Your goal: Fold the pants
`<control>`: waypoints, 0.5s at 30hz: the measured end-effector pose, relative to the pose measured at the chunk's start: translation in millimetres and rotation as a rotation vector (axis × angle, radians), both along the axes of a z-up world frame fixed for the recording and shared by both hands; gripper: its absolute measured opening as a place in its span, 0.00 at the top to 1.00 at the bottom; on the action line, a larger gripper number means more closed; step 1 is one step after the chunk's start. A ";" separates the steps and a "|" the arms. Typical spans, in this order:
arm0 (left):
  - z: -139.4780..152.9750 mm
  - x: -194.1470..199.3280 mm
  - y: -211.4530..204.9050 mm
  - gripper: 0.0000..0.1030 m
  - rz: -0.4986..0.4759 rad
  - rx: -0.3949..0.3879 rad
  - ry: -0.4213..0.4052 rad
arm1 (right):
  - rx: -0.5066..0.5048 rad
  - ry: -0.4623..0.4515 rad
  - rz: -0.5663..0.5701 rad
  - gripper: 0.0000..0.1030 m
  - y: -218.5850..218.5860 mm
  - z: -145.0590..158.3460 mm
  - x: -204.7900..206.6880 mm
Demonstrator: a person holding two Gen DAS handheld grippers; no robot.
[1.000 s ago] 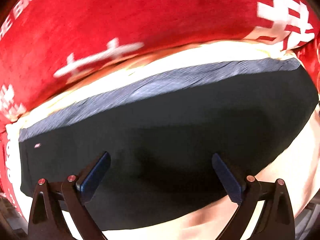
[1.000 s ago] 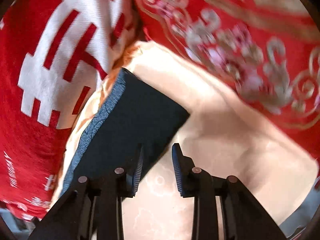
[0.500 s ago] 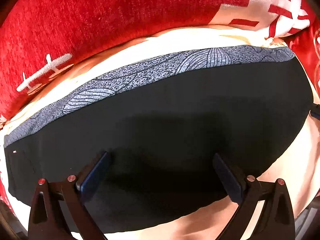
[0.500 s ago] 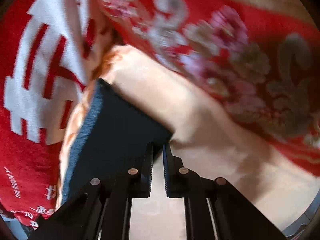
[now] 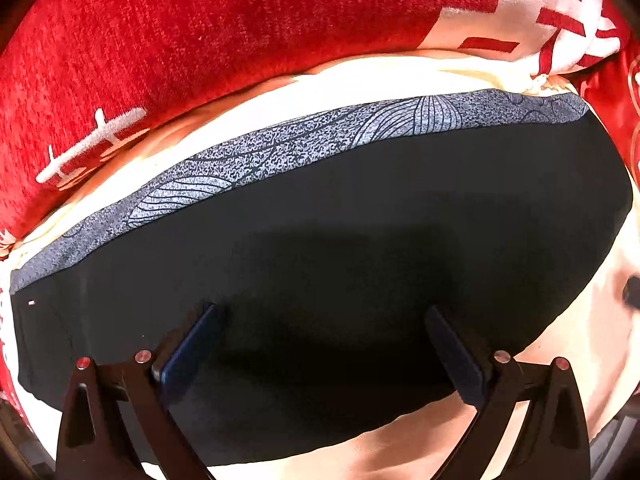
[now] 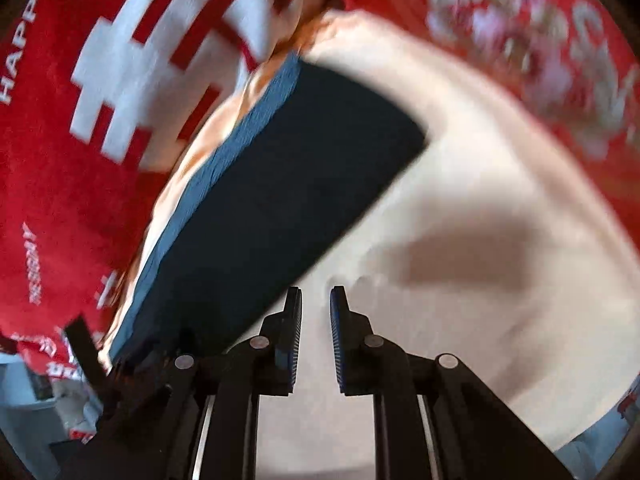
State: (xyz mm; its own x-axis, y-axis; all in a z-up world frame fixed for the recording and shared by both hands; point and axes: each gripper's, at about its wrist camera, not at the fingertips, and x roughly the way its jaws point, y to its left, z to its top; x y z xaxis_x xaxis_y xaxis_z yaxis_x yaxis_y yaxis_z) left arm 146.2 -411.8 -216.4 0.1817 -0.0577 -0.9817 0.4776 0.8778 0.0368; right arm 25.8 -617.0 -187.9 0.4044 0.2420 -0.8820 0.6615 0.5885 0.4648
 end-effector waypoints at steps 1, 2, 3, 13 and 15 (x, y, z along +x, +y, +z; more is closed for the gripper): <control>-0.5 -0.4 0.5 0.01 0.001 -0.001 0.002 | 0.031 -0.009 0.002 0.84 4.4 -4.1 -1.1; -0.7 -0.9 0.8 0.01 0.002 -0.002 0.004 | 0.060 -0.016 0.004 0.84 9.2 -9.0 -2.6; -0.6 -1.4 1.1 0.01 0.003 -0.003 0.005 | 0.068 -0.016 0.005 0.84 11.5 -11.6 -3.2; -5.4 2.4 -3.1 0.01 0.006 0.005 -0.001 | 0.156 -0.126 -0.083 0.69 3.6 -21.8 -9.8; -6.5 2.3 -4.9 0.01 0.004 0.006 -0.002 | 0.163 -0.134 -0.092 0.69 0.4 -23.4 -9.8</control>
State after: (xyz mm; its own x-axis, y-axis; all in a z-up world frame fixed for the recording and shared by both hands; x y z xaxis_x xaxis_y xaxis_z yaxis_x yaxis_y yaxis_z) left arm 148.5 -416.6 -222.9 0.1839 -0.0508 -0.9816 0.4739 0.8795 0.0433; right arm 16.0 -616.5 -211.3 0.5419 0.3332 -0.7715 0.6353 0.4386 0.6357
